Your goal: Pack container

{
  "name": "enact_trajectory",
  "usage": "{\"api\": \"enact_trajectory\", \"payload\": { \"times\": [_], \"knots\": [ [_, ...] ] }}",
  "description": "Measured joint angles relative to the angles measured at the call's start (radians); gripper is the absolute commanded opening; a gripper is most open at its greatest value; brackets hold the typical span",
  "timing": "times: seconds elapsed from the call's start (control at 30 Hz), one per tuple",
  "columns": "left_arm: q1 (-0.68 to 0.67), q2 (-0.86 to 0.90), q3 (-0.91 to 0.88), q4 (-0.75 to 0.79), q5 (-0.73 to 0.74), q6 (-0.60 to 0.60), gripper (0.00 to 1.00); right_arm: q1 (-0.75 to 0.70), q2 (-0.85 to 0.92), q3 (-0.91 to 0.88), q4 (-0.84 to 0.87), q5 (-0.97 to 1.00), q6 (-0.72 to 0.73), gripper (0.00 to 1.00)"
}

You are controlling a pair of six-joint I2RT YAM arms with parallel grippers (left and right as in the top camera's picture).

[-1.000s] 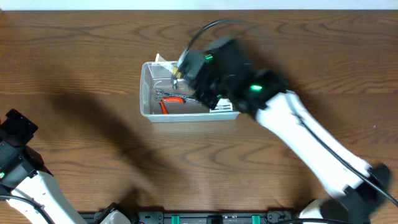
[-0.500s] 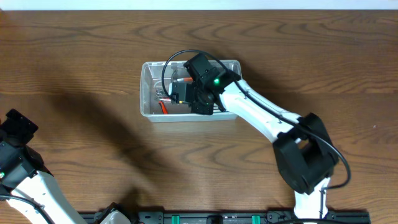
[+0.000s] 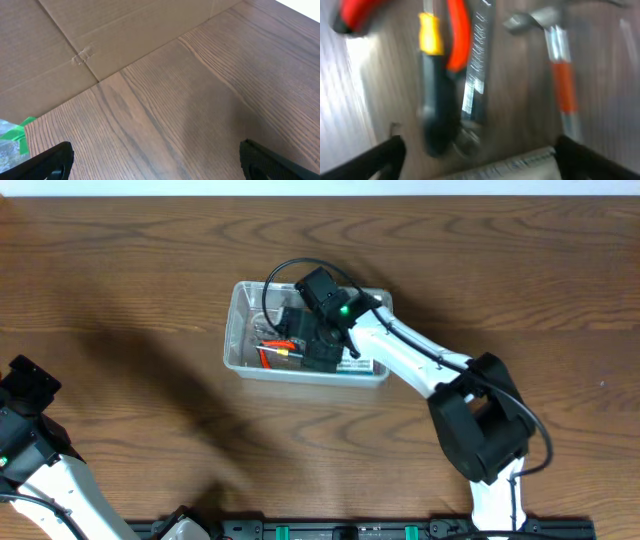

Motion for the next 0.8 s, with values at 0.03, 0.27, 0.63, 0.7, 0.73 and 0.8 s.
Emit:
{"api": "enact_trajectory", "payload": {
  "times": [0.03, 0.27, 0.63, 0.7, 0.73, 0.8],
  "knots": [
    [0.000, 0.000, 0.000, 0.000, 0.000, 0.000, 0.98, -0.002, -0.025, 0.003, -0.023, 0.021, 0.021, 0.99],
    [0.000, 0.000, 0.000, 0.000, 0.000, 0.000, 0.98, -0.026, -0.353, 0.078, -0.064, 0.197, 0.154, 0.99],
    [0.004, 0.040, 0.003, 0.002, 0.000, 0.000, 0.98, -0.076, -0.789, 0.117, -0.083, 0.272, 0.228, 0.99],
    [0.005, 0.079, 0.004, 0.002, 0.000, 0.000, 0.98, -0.064, -0.819, 0.116, -0.113, 0.243, 0.232, 0.99],
    [0.006, 0.095, 0.004, 0.002, 0.000, 0.000, 0.98, -0.063, -0.830, 0.116, -0.126, 0.226, 0.232, 0.99],
    [0.006, 0.130, 0.004, 0.001, 0.000, 0.000, 0.98, -0.051, -0.855, 0.114, -0.153, 0.175, 0.235, 0.99]
  ]
}}
